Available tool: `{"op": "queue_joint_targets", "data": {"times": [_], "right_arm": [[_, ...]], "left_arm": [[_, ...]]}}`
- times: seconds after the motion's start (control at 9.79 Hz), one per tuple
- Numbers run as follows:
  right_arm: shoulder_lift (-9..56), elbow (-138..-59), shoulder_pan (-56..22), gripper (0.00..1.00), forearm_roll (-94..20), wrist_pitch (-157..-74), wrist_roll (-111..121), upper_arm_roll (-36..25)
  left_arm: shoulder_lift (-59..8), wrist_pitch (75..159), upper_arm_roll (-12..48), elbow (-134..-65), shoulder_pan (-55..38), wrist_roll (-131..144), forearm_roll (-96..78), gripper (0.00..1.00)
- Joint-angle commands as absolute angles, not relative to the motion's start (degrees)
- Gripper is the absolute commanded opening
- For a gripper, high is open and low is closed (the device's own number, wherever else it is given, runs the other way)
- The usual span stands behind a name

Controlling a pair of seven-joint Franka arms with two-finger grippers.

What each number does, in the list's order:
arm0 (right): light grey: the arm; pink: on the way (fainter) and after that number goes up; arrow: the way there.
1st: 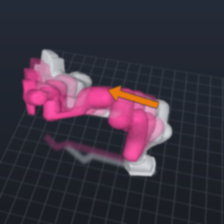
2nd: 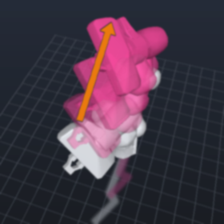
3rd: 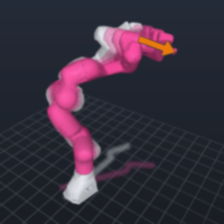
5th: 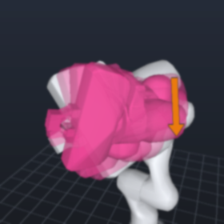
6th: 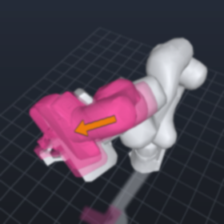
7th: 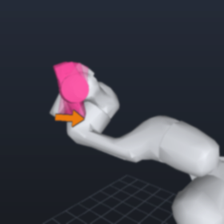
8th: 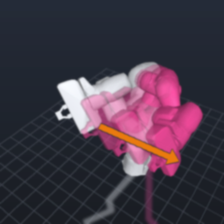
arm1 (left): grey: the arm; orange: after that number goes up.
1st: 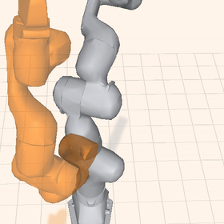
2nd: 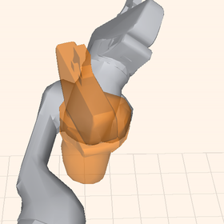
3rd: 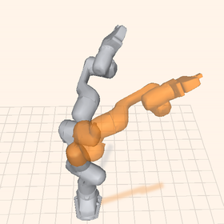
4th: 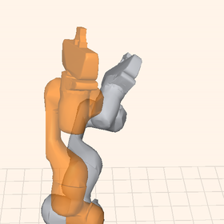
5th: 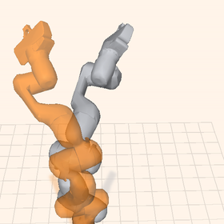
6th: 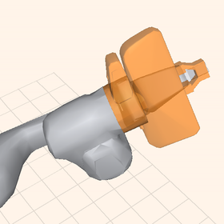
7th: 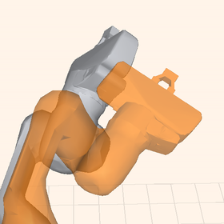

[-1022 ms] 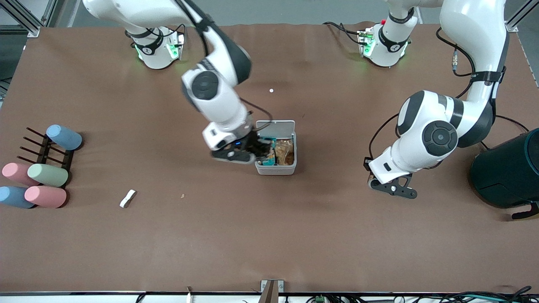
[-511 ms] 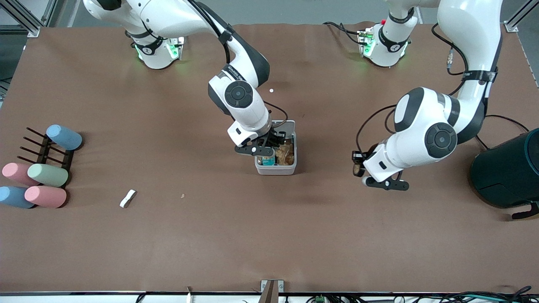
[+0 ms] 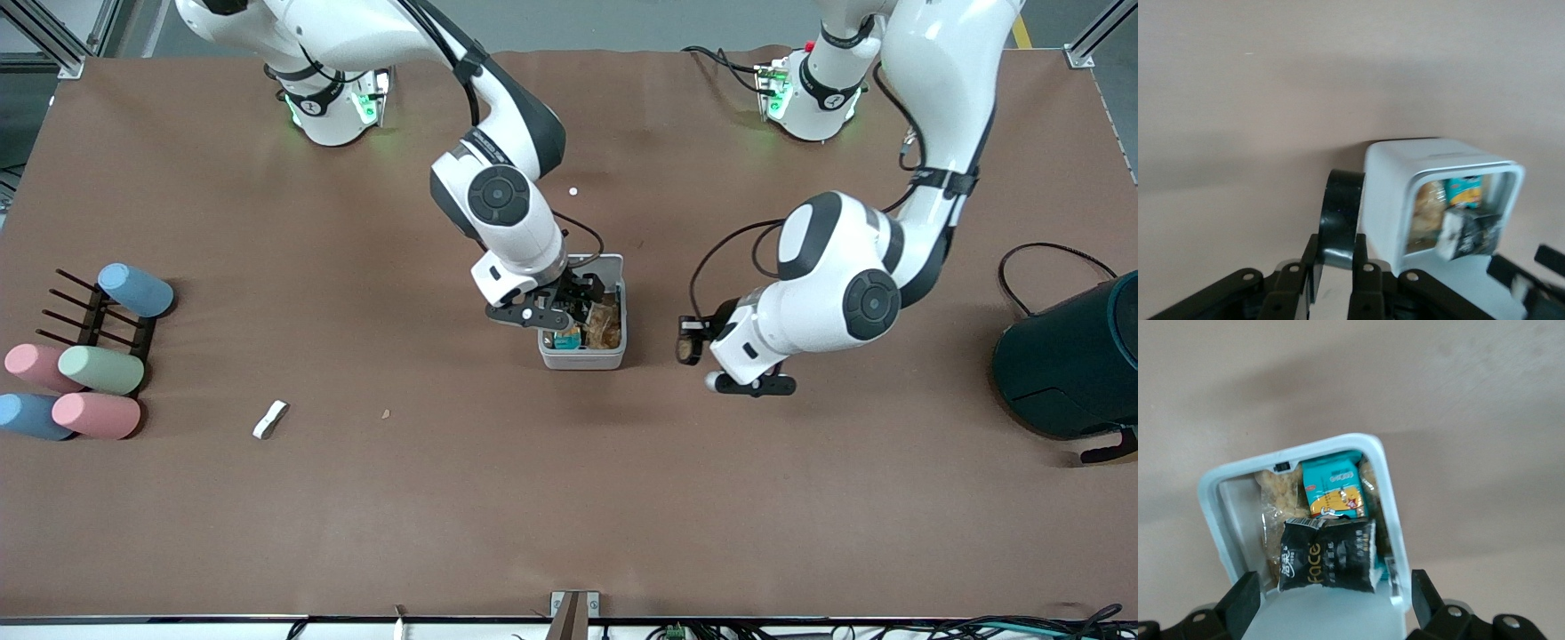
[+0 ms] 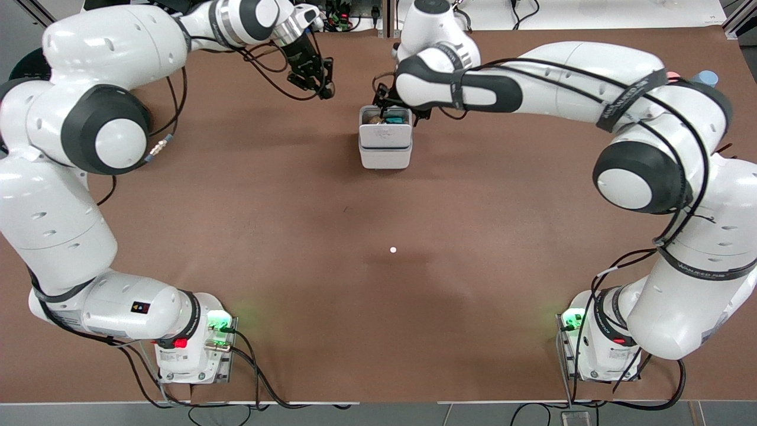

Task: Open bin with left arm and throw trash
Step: 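Drop the tape in the bin with the left gripper while the right gripper withdraws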

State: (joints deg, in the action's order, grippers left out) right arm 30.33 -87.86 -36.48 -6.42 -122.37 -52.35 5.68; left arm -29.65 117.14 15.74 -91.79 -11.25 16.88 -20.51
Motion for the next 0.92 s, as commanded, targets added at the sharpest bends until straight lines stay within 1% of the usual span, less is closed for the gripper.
{"op": "queue_joint_targets", "data": {"times": [0.0,0.1,0.41,0.51,0.61,0.82], "right_arm": [[22.53,-89.21,-28.0,1.0,-5.89,-114.47,-51.95,5.54],[20.24,-89.73,-23.69,1.0,-5.89,-113.3,-51.77,5.54],[20.04,-93.32,-10.51,1.0,-3.53,-113.73,-44.24,5.45],[20.82,-93.69,-6.8,1.0,-2.3,-113.9,-41.08,5.36],[23.01,-93.69,-3.46,1.0,-0.81,-114.6,-39.31,5.45],[28.8,-93.78,1.56,1.0,2.79,-119.76,-35.36,5.45]], "left_arm": [[-32.25,121.0,15.82,-90.09,-14.48,22.03,-22.5,0.0],[-32.95,123.9,15.82,-90.09,-16.85,24.41,-22.59,0.0],[-33.84,124.8,15.82,-90.61,-20.3,31.71,-21.97,0.0],[-33.84,124.8,15.73,-91.14,-21.0,33.12,-21.97,0.0],[-33.84,124.8,15.73,-92.1,-21.53,34.27,-21.97,0.0],[-33.58,124.89,15.64,-93.86,-22.15,36.12,-21.8,0.01]]}}
